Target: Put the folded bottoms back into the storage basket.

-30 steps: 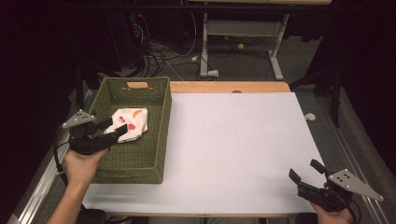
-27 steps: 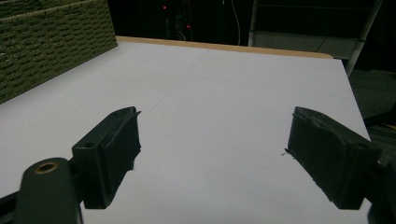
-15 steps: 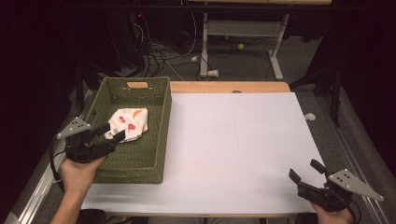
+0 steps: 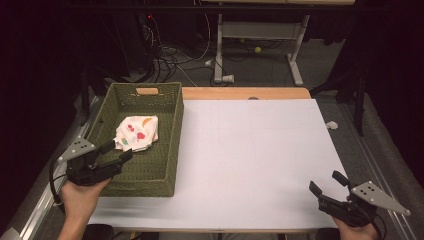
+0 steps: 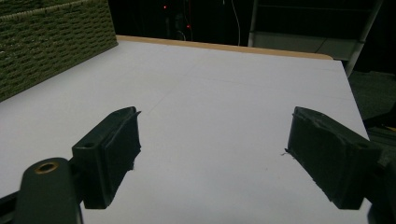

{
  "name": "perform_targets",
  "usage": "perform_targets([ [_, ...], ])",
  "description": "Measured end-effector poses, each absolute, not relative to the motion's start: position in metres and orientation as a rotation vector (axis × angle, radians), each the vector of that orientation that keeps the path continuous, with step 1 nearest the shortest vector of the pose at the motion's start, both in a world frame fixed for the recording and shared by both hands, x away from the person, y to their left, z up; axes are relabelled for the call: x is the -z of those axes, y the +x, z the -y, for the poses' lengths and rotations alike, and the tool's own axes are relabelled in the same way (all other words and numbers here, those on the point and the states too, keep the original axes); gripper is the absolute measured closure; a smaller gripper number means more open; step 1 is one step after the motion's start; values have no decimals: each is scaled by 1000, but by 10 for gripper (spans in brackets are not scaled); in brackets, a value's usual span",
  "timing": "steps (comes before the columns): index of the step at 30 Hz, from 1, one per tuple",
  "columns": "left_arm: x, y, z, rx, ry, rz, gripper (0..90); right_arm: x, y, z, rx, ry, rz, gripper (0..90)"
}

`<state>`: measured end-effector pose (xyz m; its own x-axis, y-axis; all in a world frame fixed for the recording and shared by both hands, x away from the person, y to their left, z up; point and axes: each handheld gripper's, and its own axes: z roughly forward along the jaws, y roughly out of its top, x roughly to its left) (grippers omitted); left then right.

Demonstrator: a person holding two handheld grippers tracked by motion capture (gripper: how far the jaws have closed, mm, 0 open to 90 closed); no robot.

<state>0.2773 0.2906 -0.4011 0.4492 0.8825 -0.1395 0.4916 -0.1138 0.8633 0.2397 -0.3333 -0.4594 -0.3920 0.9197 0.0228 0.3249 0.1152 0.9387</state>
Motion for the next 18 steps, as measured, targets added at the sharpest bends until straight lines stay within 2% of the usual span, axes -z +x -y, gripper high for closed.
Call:
perform_targets([
  [18,420,250,-303,-548,1740,-1206,311,459,239,332,-1266,1203,-1802,177],
])
